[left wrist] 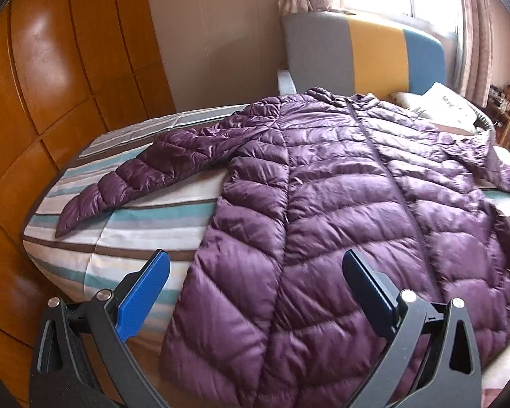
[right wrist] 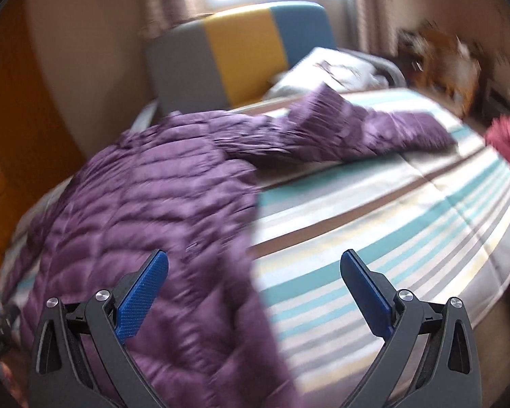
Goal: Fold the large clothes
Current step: 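Move the right gripper to the jacket sleeve cuff and grasp it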
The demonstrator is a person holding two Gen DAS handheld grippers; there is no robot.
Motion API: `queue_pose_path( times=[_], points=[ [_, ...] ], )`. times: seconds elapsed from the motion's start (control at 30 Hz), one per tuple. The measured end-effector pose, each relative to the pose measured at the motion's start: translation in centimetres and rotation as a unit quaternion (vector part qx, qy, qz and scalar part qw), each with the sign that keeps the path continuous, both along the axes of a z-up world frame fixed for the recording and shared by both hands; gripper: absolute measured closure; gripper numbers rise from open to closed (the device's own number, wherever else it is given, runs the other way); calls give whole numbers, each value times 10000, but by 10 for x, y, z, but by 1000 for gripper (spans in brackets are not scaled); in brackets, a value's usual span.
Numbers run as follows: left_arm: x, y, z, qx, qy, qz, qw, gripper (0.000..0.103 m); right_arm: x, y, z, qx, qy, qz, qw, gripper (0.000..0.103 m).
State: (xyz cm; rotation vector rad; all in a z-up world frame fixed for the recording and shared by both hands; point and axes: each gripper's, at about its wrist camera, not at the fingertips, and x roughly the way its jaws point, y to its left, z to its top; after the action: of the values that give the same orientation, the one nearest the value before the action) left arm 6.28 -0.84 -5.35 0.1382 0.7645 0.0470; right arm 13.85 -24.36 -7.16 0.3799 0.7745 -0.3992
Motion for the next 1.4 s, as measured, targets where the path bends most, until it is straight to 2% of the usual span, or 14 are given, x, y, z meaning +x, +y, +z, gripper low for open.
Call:
queue_pose_path(
  times=[0.13,0.23,0.33,0.47,0.63,0.73,1.07,1.1,1.17,1.3,1.33,1.4],
  points=[
    [23,-2,-7,221,7,110,9997,2,9,-54,-17,338,102,-582,9977,3],
    [41,0,-9,148,18,129,9998,2,15,-89,-24,331,89,-939,9950,5],
    [58,3,-12,-50,121,63,9999,2,22,-117,-30,450,5,-1153,9923,13],
    [77,5,-15,-204,138,92,9997,2,32,-159,-40,768,-88,-1493,9858,35],
    [93,4,-18,-144,28,178,9997,2,37,-208,-51,1141,-292,-2049,9717,38],
    [102,2,-24,-123,31,132,9998,2,40,-232,-59,1399,-380,-2323,9618,47],
    [116,-8,-55,214,217,67,9995,2,47,-278,-66,1641,-816,-2850,9408,49],
    [117,-7,-57,191,238,74,9995,2,47,-284,-68,1714,-868,-2946,9361,51],
    [116,-5,-60,94,260,72,9996,2,45,-292,-72,1829,-925,-3102,9283,65],
    [117,-1,-66,-73,390,85,9992,2,38,-308,-82,2155,-1081,-3309,9124,84],
    [117,0,-67,-106,412,83,9991,2,37,-309,-83,2238,-1131,-3307,9098,89],
    [118,0,-69,-160,453,91,9988,2,33,-310,-82,2208,-1173,-3333,9091,93]
  ],
)
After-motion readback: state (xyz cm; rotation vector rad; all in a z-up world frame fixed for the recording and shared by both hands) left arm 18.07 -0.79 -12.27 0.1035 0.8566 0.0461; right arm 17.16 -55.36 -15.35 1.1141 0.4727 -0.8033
